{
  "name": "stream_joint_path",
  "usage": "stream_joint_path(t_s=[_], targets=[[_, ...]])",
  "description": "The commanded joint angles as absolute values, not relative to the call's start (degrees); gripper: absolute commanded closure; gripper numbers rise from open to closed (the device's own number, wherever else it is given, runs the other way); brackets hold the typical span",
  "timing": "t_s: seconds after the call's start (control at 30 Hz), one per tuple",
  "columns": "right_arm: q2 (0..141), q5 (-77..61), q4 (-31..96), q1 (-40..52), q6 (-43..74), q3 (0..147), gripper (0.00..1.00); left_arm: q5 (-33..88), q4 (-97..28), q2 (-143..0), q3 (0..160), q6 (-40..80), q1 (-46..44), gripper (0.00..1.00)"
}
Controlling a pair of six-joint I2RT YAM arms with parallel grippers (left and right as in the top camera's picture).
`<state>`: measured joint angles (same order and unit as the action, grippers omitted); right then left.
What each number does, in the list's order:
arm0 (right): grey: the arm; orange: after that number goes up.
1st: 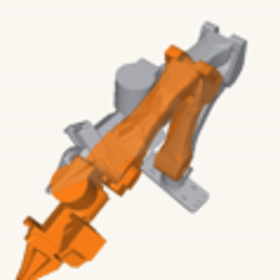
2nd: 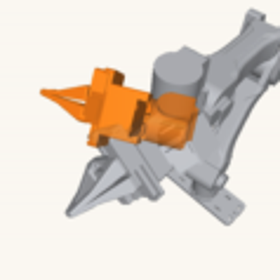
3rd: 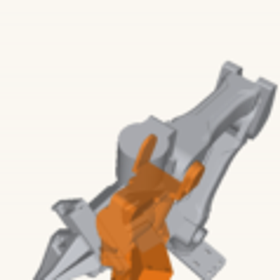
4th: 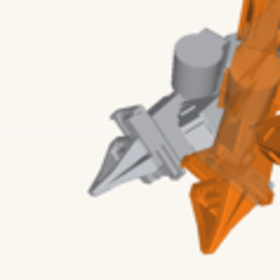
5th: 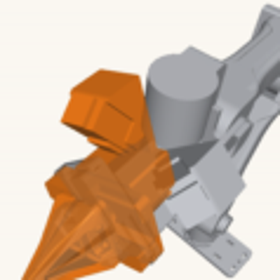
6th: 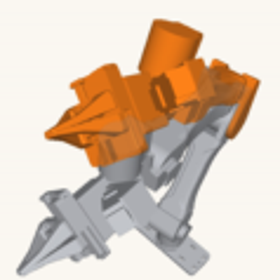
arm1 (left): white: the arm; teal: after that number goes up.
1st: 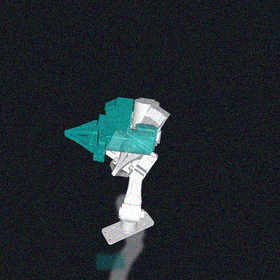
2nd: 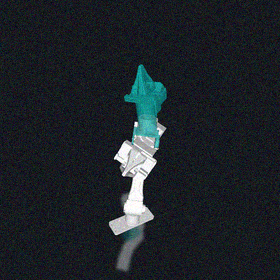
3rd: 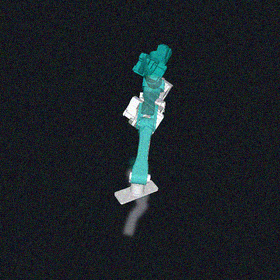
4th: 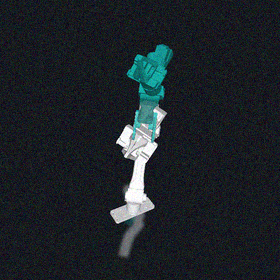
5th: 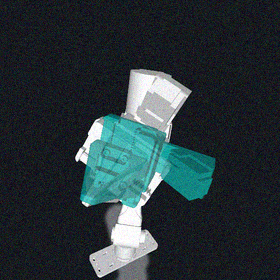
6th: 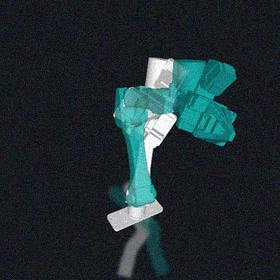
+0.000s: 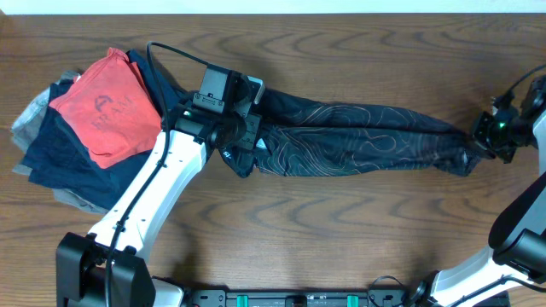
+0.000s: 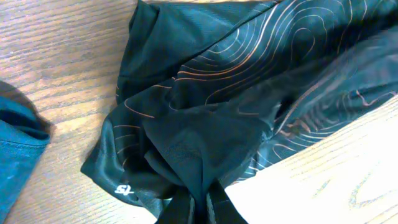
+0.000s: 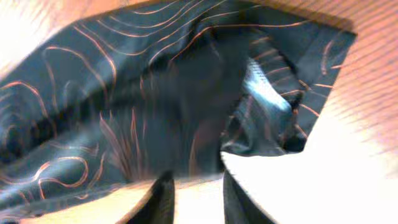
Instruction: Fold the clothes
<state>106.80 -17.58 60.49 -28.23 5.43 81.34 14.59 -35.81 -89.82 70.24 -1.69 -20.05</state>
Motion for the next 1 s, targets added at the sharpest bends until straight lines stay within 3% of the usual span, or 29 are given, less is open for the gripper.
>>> stream_joint_path(t_s=[0.0,0.3,0.53,0.73,0.97], targets=[[108.18,-15.86,61.52,-28.1,7.64,80.49,0.65,13.91,-35.94,-89.97,70.24,-1.61,-20.23,0.94],[108.36,-11.94,67.51,-28.05,5.06,79.15,0.64,13.91,-35.92,-89.97,70.24,-1.37,-20.23,0.94],[108.38,-11.14,55.59,-27.88,5.13,70.11,0.54,13.91,-35.92,-89.97,70.24,-1.37,-20.23,0.94],[108.4,-18.81,47.27,-27.53,5.08,65.71,0.55,13.91,-35.9,-89.97,70.24,-1.37,-20.23,0.94],[108.38,-19.27,45.91,-26.94,5.1,65.95,0.59,13.89,-35.9,-89.97,70.24,-1.37,-20.23,0.94]])
